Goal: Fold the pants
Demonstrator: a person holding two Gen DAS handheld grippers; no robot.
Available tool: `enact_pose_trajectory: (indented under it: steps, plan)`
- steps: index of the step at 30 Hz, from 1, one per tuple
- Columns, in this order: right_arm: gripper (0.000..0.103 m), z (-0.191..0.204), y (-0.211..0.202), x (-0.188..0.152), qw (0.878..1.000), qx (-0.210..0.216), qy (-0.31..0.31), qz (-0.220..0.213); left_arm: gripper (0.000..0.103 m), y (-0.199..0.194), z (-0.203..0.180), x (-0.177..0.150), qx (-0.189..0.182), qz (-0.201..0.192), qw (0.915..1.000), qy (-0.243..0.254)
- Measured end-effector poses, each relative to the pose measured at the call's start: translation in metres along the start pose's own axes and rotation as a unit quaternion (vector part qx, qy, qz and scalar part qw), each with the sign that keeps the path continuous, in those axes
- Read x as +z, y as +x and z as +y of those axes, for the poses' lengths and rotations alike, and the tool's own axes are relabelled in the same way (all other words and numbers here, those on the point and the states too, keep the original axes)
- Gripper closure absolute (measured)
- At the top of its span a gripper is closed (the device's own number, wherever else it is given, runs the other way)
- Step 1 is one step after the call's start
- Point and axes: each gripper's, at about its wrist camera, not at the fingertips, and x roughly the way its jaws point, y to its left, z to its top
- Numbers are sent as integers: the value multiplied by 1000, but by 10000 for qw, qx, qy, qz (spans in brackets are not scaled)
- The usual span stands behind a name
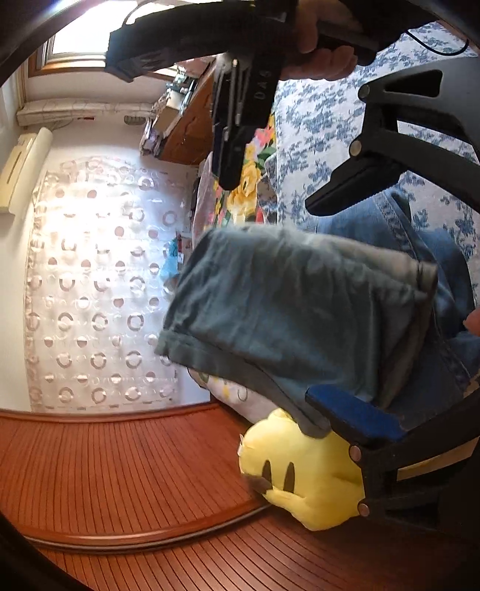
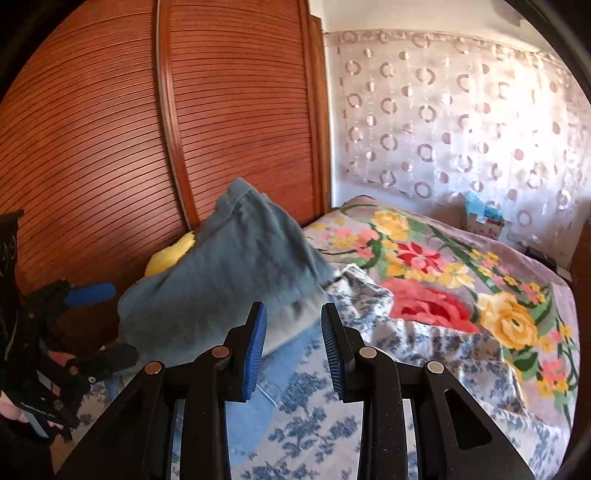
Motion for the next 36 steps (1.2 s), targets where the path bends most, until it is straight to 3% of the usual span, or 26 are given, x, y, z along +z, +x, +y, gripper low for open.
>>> enact_pose_trajectory:
  steps: [14, 24, 36]
  plan:
    - [42, 38, -116, -73, 9868, -1445, 682, -282, 10, -42, -60, -18, -406, -335, 9982, 300]
    - [41, 105, -193, -124, 9655, -2307, 1069, -564, 10, -83, -107, -49, -825, -464, 9943, 500]
    - [41, 165, -225, -161, 9549, -2538, 1343, -758, 10, -114, -122, -76, -700, -527, 9947, 530]
